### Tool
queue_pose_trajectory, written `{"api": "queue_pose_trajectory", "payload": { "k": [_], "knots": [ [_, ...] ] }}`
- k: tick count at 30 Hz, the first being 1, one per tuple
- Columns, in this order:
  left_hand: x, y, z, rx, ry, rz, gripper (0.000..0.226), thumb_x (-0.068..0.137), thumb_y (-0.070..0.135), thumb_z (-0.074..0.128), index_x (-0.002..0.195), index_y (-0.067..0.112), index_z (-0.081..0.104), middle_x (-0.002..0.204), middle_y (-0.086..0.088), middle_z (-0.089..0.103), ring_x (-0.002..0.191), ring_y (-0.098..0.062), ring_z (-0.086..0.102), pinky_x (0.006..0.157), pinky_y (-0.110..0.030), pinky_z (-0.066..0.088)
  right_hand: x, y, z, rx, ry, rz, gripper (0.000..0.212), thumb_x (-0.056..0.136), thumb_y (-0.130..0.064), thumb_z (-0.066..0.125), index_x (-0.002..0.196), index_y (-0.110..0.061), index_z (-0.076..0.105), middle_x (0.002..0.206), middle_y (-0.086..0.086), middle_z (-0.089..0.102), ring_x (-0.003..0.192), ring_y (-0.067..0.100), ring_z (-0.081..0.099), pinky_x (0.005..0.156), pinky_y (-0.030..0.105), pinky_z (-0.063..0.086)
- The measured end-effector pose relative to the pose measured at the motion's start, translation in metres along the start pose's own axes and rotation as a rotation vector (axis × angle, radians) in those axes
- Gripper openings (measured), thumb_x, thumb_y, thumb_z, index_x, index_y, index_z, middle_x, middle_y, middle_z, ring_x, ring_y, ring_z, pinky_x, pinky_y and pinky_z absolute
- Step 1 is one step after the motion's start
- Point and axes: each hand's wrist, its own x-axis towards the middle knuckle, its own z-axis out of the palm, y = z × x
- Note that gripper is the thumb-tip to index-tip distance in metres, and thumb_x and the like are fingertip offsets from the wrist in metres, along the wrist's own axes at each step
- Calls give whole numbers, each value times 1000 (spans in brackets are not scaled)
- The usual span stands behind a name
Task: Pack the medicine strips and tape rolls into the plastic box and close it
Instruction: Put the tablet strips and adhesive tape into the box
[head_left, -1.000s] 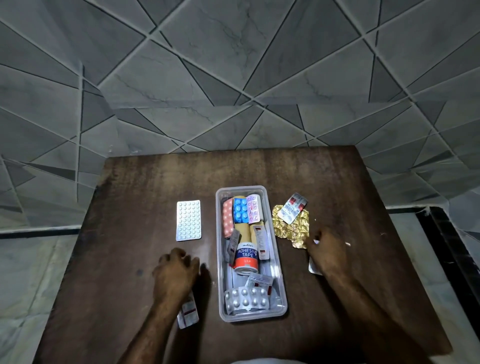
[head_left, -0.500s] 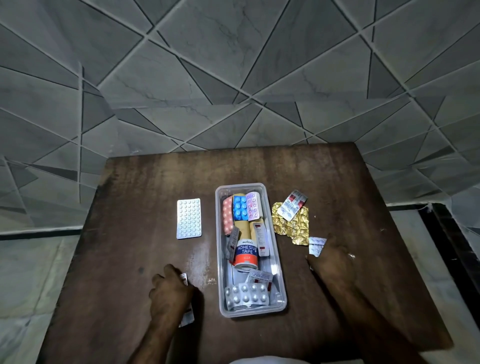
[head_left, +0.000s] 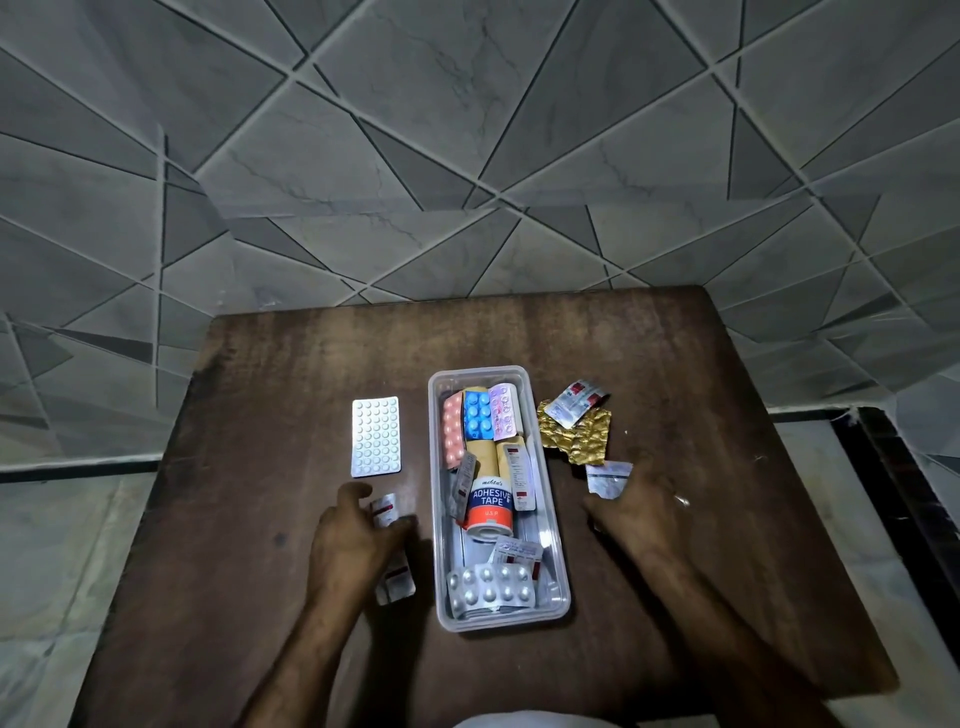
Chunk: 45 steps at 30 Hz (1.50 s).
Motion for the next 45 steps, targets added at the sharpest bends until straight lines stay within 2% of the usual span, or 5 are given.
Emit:
{"api": "queue_pose_trajectory", "payload": {
  "k": [5,17,23,33,45],
  "knots": [
    [-12,32,3,8,-27,118,65,70,29,81,126,15,54,111,-9,69,97,-25,66,80,-30,50,-17,-30,-4,-8,-57,4,81,64,-46,75,128,-14,39,120,18,55,109,37,56,86,42,51],
    [-27,47,21,56,-125,194,60,70,38,79,122,22,53,112,-4,66,96,-20,65,81,-37,55,-43,-43,-4,108,-242,-68,87,56,-57,72,130,-31,34,119,1,58,102,21,61,86,43,54],
    [-37,55,31,149,-117,295,57,76,32,72,128,22,50,109,-5,59,99,-23,60,72,-23,38,-68,-57,14,-59,-288,-252,95,51,-73,50,133,-32,27,131,3,48,115,24,53,92,44,50],
    [-43,56,42,225,-131,290,51,81,34,67,127,20,48,113,-7,59,101,-26,61,72,-25,40,-79,-52,16,-276,-246,-369,68,78,-49,54,135,-21,31,128,10,46,112,33,54,90,41,47],
    [-44,60,51,269,-193,282,48,83,32,65,125,20,46,109,-5,70,96,-24,66,71,-26,46,-77,-46,14,-267,-277,-385,61,84,-49,55,134,-16,43,131,7,41,113,29,53,94,36,45]
  ]
}}
